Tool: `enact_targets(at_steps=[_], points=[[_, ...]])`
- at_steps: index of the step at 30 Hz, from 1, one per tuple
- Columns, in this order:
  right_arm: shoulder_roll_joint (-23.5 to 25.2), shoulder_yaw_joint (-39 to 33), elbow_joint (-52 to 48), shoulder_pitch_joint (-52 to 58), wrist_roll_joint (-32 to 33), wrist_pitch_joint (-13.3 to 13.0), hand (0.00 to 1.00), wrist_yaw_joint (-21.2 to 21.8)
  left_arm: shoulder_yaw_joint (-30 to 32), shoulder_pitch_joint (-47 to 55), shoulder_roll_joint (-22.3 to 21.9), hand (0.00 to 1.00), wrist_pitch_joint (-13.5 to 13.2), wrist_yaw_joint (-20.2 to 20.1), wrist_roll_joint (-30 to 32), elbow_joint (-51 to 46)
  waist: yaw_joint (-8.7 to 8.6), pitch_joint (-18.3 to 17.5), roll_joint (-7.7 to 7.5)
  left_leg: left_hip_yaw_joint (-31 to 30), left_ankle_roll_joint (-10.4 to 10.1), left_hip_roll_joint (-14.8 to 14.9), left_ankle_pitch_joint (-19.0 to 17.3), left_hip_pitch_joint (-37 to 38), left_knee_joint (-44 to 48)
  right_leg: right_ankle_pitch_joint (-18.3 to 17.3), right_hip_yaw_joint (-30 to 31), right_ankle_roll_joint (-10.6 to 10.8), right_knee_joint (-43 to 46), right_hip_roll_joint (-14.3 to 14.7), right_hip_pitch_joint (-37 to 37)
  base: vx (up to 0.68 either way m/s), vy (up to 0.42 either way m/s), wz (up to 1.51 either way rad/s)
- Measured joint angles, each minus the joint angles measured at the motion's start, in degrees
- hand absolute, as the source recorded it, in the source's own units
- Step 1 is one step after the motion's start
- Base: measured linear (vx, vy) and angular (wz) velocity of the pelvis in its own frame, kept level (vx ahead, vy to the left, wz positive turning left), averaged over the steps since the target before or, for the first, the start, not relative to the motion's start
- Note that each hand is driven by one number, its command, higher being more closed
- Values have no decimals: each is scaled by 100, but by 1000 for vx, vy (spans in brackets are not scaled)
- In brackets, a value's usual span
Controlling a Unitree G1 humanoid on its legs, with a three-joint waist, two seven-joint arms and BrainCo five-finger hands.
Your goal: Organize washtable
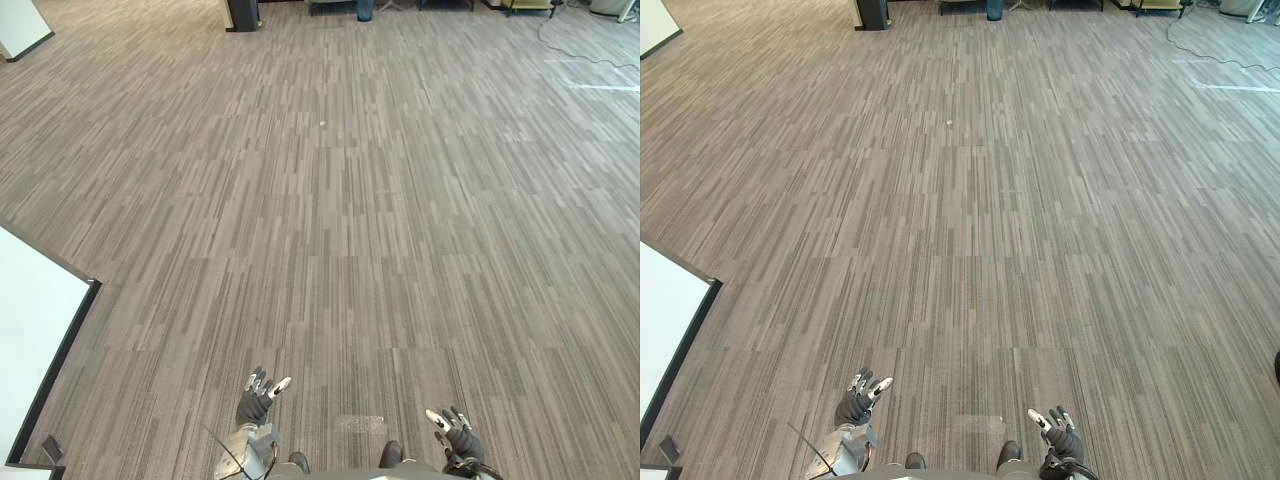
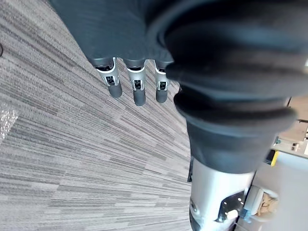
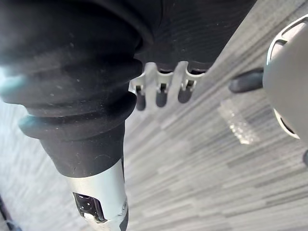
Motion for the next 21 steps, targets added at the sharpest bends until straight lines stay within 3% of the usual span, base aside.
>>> enact_targets(at_steps=[3, 8, 13, 21], points=[[-57, -177, 712, -333, -266, 7, 0, -6, -1, -261, 120, 0, 1, -78, 49, 647, 13, -7, -7, -3, 0, -1, 0, 27, -136, 27, -14, 41, -105, 36, 19, -24, 4, 2], [-36, -791, 1126, -485, -849, 91, 0, -12, 372, -455, 195, 0, 136, -80, 683, 1548, 8, -34, -32, -10, 37, 1, 26, 194, -298, 25, -83, 55, -119, 66, 96, -83, -4, 2], [-27, -1344, 1525, -497, -1304, 294, 0, 6, 808, -530, 119, 0, 290, -208, 1118, 1738, 6, -72, -87, -29, 18, -8, 71, 235, -466, -15, -143, 115, -140, 52, 119, -53, 6, 7], [37, -1810, 1762, -418, -1420, 418, 0, 10, 1249, -618, 39, 0, 367, -315, 1246, 1954, 2, -113, -94, -69, 17, -6, 162, 391, -668, -9, -156, 120, -118, 83, 178, 39, 11, 0]])
